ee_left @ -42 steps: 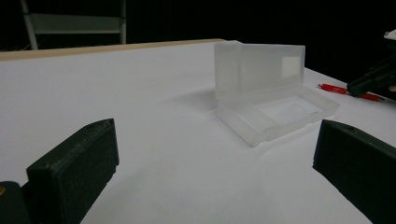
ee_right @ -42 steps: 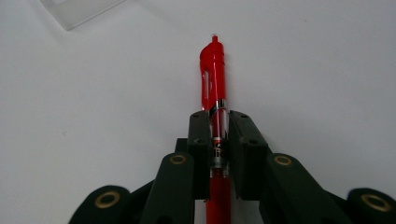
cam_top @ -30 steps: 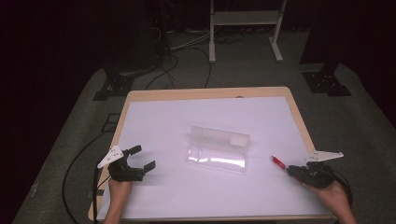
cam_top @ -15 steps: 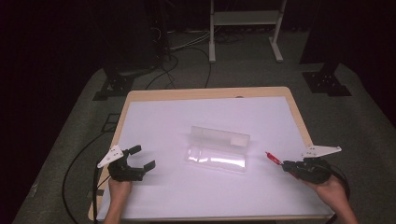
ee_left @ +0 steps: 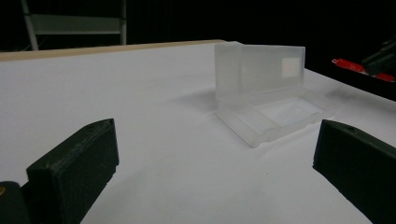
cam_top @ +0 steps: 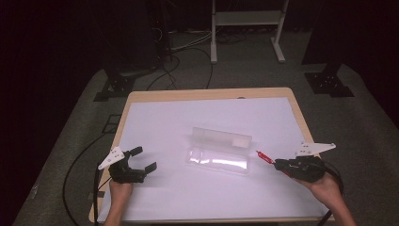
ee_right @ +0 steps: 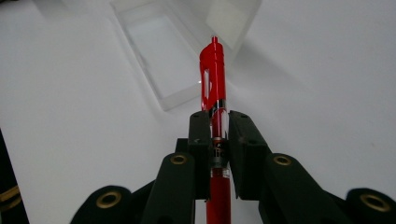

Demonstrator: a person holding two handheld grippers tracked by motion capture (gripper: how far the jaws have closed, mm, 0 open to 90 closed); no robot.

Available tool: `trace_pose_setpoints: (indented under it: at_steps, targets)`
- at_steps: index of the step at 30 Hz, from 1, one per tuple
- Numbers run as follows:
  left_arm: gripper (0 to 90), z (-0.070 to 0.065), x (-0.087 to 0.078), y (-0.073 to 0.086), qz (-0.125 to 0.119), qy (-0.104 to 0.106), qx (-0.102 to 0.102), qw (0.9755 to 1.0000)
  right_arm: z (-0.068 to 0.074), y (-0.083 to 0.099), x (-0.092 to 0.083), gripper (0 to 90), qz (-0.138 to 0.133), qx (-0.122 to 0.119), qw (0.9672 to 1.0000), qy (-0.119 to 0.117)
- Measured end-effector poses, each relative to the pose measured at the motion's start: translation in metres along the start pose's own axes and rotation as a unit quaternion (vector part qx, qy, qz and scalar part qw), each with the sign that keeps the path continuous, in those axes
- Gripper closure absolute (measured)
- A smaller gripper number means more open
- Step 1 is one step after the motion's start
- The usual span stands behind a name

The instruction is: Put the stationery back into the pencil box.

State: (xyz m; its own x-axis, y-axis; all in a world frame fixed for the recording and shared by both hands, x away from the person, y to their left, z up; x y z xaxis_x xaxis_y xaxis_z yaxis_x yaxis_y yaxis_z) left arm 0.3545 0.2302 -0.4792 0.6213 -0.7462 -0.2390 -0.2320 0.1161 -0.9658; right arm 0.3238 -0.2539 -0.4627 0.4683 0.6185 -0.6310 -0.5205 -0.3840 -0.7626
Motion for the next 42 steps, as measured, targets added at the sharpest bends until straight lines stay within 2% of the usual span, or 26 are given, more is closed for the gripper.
trace_pose_setpoints:
  at_steps: [12, 21, 28, 42]
  targets:
    - [0.0, 0.0, 0.0, 0.0, 0.0, 0.0, 0.0, 1.0, 0.011, -0.016, 0.014, 79.0, 0.003, -0.015, 0.9995, -0.026]
    - [0.0, 0.0, 0.0, 0.0, 0.0, 0.0, -0.002, 1.0, 0.023, -0.034, 0.024, 79.0, 0.014, -0.045, 0.9978, -0.046]
    - [0.0, 0.0, 0.0, 0.0, -0.001, 0.001, 0.0, 1.0, 0.034, -0.053, 0.035, 79.0, 0.011, -0.067, 0.9956, -0.065]
    - [0.0, -0.001, -0.001, 0.0, 0.0, 0.001, 0.003, 1.0, 0.04, -0.069, 0.048, 79.0, 0.012, -0.081, 0.9938, -0.075]
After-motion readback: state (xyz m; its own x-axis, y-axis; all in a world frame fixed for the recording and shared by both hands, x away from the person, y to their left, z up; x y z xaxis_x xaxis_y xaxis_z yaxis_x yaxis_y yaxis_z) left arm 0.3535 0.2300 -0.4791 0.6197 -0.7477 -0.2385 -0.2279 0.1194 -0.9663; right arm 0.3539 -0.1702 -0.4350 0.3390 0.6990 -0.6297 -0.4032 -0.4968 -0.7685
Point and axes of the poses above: each handheld gripper's, and its own axes: x roughly forward along the jaws, y roughly out of its underside, z roughly to its left, the point moved 7 cm from there along x, roughly forward along the jaws, and after that the axes turned 4 degrees about x, right-handed, at the moved point
